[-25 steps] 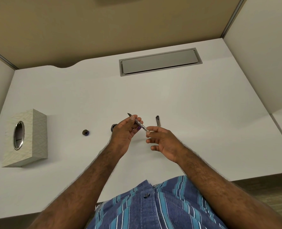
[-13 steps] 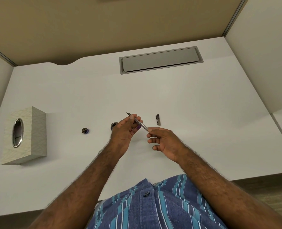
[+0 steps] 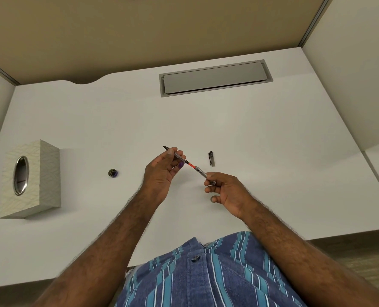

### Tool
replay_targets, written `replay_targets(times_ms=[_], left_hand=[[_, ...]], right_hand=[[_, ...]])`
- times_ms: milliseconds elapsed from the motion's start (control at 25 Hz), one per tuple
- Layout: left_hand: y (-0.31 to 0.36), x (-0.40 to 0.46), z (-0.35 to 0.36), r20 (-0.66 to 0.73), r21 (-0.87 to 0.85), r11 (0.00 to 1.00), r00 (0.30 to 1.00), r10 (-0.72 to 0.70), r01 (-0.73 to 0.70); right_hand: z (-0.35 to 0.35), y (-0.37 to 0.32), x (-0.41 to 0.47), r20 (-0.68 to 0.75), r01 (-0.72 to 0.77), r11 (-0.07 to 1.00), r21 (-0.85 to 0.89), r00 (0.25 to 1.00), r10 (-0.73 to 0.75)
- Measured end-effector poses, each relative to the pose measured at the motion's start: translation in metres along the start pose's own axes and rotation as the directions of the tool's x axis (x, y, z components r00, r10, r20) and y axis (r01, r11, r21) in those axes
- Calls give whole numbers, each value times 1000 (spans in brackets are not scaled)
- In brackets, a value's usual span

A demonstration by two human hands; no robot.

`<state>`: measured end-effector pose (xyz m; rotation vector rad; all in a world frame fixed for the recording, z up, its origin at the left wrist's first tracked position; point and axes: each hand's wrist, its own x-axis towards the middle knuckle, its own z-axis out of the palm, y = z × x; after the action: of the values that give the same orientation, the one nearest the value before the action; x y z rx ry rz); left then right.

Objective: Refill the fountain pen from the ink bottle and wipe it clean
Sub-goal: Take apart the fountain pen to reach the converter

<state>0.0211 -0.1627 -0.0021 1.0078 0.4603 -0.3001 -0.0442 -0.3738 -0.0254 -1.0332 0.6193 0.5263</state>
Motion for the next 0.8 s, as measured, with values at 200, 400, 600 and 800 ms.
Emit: replay_targets(times_ms=[200,400,600,800], left_hand=[[4,-1,-1,-31,-18,1000,1000,3,-4],[4,-2,-7,-45,-37,999,999,4,-6],[0,-4,-13,-67,-43,999,998,-7,4],[-3,-7,-19,-73,-46,999,997,-11,8]], right_hand=[[-6,4,7,-139,75,992,-104,986,-89],[-3,13,18,-202,200,874,-443,928,-315],[12,19,35,-218,197,715,-671,870,-443],[29,18,47,-240,98,514,-852,800,-550]])
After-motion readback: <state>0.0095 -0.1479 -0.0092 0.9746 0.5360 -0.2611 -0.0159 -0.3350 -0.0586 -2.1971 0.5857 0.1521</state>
